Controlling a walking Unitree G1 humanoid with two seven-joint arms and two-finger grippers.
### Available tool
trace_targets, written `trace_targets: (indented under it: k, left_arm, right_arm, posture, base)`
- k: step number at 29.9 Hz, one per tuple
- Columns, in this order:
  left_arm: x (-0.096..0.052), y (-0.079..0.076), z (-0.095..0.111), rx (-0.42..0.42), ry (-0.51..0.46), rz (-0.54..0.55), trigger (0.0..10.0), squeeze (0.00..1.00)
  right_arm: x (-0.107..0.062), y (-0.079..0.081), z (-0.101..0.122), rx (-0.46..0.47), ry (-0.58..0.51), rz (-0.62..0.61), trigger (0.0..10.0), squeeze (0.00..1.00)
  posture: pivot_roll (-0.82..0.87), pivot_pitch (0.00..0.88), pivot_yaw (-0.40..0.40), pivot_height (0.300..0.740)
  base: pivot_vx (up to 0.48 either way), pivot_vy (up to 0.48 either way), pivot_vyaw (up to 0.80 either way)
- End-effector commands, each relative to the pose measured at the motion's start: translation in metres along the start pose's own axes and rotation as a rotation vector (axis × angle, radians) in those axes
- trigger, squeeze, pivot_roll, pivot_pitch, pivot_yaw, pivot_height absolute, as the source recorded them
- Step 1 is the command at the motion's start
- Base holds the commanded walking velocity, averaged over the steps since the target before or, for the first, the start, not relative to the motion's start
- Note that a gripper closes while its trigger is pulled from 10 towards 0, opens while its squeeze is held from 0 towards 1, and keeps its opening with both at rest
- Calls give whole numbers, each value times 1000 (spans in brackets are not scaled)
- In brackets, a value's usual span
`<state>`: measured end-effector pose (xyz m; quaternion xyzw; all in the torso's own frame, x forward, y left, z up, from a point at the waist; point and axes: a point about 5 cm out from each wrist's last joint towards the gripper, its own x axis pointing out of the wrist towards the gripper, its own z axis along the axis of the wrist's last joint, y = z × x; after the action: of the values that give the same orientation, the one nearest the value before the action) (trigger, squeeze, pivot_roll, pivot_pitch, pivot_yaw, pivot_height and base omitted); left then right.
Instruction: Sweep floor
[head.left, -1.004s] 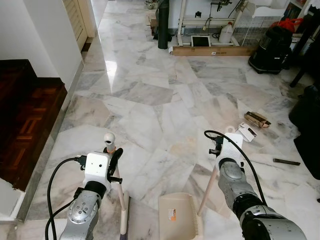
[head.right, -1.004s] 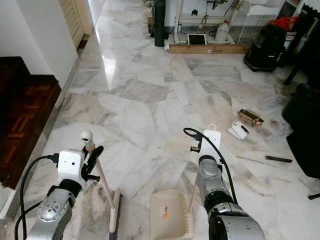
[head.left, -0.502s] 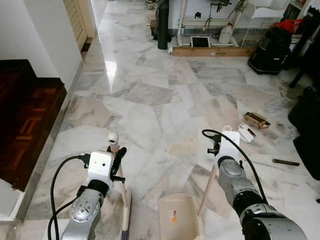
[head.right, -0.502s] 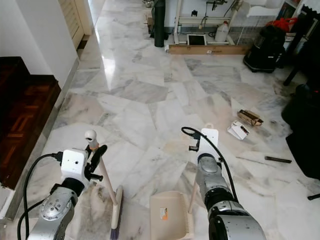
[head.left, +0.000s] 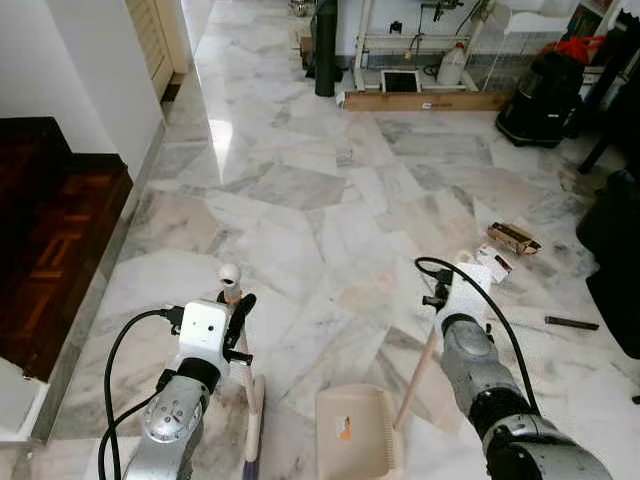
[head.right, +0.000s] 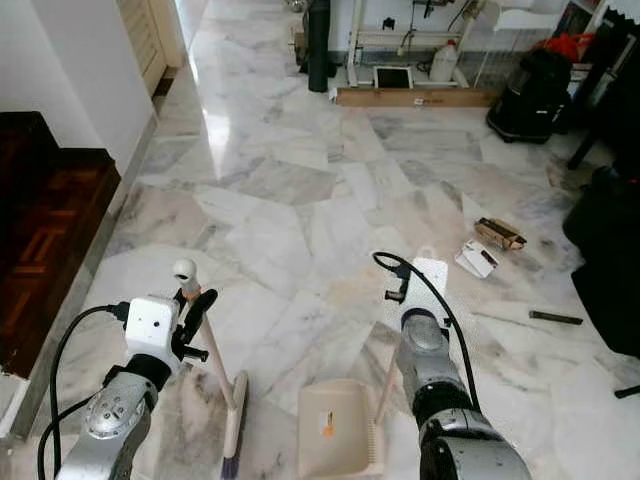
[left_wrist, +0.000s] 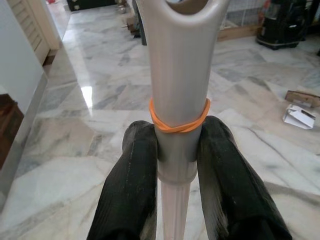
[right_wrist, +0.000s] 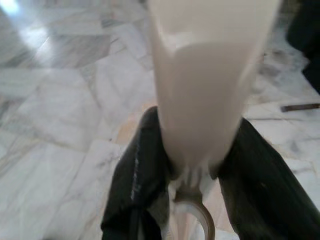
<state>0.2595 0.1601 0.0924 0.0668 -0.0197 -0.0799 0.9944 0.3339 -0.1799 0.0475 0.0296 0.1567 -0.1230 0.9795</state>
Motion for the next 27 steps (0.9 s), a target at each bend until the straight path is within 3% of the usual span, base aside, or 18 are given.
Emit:
trace_targets:
  k: [1,12,27]
  left_arm:
    - [2,5,6,15,-39,26,10000,0]
    - [8,18,7,-2,-63,112,10000,0]
    - [8,15,6,-11,-70,126,10000,0]
  right_arm:
    - [-3,8,5,40,-60,31,10000,0]
    - [-11,20,10,19,-200,118,10000,0]
    - [-12,23,21,-25,-280,139,10000,0]
  posture:
    - [137,110,-19,740]
    - [119,127,-31,740]
    - [121,121,-45,740]
  base:
    - [0,0,0]
    - [0,0,0]
    - [0,0,0]
